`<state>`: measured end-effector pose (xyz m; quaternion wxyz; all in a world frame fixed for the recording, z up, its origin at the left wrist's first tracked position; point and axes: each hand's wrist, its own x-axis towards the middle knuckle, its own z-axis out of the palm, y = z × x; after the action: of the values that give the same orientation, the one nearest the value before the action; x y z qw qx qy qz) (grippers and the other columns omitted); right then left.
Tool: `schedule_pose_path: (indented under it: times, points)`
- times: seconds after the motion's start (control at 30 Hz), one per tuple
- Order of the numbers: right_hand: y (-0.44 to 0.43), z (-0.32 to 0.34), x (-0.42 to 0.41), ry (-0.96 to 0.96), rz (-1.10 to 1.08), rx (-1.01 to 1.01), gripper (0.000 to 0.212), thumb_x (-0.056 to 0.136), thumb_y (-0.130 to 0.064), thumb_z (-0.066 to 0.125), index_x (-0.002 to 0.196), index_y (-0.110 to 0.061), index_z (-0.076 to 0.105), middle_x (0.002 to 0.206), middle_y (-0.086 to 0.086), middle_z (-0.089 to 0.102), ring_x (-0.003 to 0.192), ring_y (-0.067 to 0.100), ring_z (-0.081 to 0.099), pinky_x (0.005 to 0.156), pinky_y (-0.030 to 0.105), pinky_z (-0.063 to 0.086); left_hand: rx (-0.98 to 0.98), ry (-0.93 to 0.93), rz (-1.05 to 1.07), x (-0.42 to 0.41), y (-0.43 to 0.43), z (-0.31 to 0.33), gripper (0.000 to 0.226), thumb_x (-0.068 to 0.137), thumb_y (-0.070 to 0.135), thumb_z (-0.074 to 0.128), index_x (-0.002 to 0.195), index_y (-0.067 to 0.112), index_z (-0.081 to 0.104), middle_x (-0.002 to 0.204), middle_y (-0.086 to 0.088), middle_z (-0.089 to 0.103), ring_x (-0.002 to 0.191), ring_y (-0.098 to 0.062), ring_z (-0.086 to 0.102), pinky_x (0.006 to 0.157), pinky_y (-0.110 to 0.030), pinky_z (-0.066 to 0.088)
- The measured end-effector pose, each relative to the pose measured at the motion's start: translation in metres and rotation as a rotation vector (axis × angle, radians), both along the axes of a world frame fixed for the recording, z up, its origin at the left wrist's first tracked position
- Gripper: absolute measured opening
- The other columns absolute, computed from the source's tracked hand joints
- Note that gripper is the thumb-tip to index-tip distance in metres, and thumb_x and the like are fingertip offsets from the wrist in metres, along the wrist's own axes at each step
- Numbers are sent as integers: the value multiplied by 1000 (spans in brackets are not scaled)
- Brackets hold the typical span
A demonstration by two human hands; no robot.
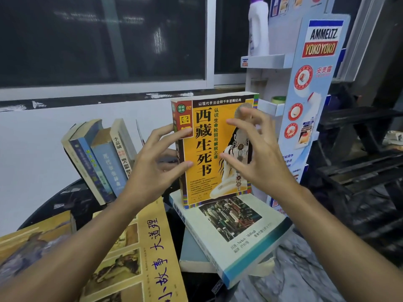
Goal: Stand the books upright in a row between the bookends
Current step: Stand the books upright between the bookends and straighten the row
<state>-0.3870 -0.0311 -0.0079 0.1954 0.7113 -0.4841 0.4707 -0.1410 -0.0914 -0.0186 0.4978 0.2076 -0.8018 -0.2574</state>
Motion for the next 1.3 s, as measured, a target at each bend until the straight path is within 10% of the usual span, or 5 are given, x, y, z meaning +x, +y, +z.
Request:
schedule_pose_path:
  times: [0.6, 0.73, 0.87, 1.3]
  points:
    - [53, 22, 26, -137, 279, 351, 99, 87, -44, 76, 159, -45, 8, 156, -20, 31, 144, -4, 33, 112, 30, 40, 138, 108, -202, -16, 54, -22, 83, 85, 1, 76, 151, 34, 38, 147, 22, 51, 127, -13, 60, 81, -36, 63]
    - [66, 30, 21, -137, 261, 348, 97, 88, -43, 74, 160, -43, 9, 155, -21, 37, 141, -1, 40, 110, 34, 45, 98, 53, -263, -30, 65, -25, 80, 87, 0, 75, 154, 27, 38, 157, 13, 43, 140, -13, 48, 82, -39, 64]
    - [79, 38, 16, -143, 204, 323, 88, 88, -40, 73, 156, -45, 17, 131, -40, 41, 125, -18, 45, 89, 4, 45, 109, 47, -267, -47, 73, -32, 80, 87, 3, 76, 154, 26, 40, 158, 15, 39, 140, -9, 47, 85, -33, 63]
    - [93, 42, 21, -219, -28, 219, 65, 94, -31, 71, 146, -34, 32, 113, -19, 60, 101, -11, 61, 75, 1, 45, 145, 39, -147, -73, 84, -51, 73, 88, 26, 77, 151, 37, 44, 149, 20, 48, 137, -4, 48, 87, -34, 62]
